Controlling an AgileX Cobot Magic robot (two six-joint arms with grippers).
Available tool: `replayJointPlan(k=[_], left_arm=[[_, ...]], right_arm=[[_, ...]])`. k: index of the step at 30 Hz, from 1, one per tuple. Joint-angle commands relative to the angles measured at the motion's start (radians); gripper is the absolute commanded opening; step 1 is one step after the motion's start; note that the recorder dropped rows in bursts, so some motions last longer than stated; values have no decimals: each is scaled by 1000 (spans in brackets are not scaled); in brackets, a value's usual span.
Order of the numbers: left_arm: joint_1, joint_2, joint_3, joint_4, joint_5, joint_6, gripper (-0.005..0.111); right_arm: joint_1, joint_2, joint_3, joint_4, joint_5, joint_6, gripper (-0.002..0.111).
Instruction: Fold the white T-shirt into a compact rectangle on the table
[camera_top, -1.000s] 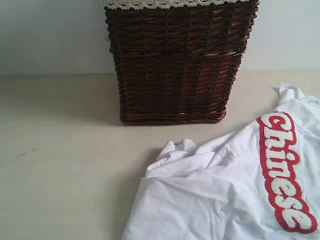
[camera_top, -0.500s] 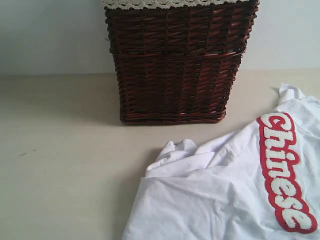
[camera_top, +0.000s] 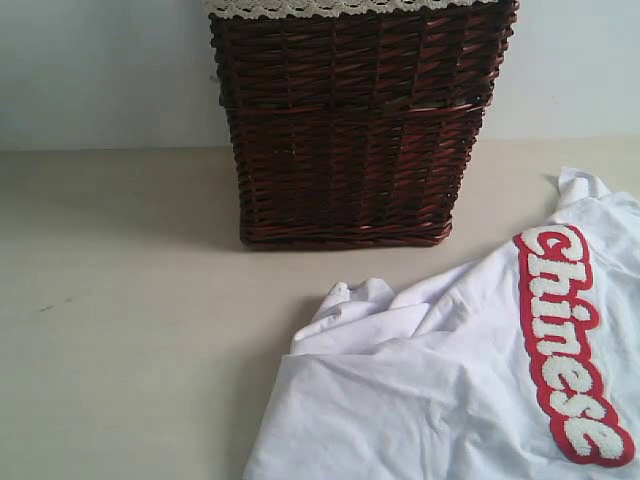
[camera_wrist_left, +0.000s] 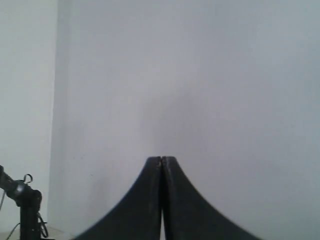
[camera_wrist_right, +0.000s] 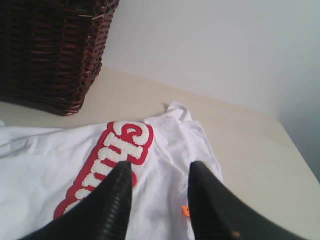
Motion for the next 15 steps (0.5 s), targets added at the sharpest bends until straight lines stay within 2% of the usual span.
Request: replayJointPlan(k=[1, 3, 5, 7, 9, 12, 15], left_arm=[[3, -4, 4, -5, -98, 30, 0], [3, -4, 4, -41, -106, 37, 0], [3, -4, 4, -126, -32, 37, 0], [3, -4, 4, -263, 114, 61, 0], [3, -4, 4, -329, 245, 154, 0], [3, -4, 4, -267, 468, 468, 0], [3, -4, 4, -273, 650, 513, 0]], right_arm=[[0, -5, 2, -2, -2, 2, 37], [0, -5, 2, -2, -2, 2, 37], [0, -5, 2, -2, -2, 2, 37], [0, -5, 2, -2, -2, 2, 37], [0, -5, 2, -2, -2, 2, 37], [0, -5, 2, -2, -2, 2, 37], [0, -5, 2, -2, -2, 2, 37]])
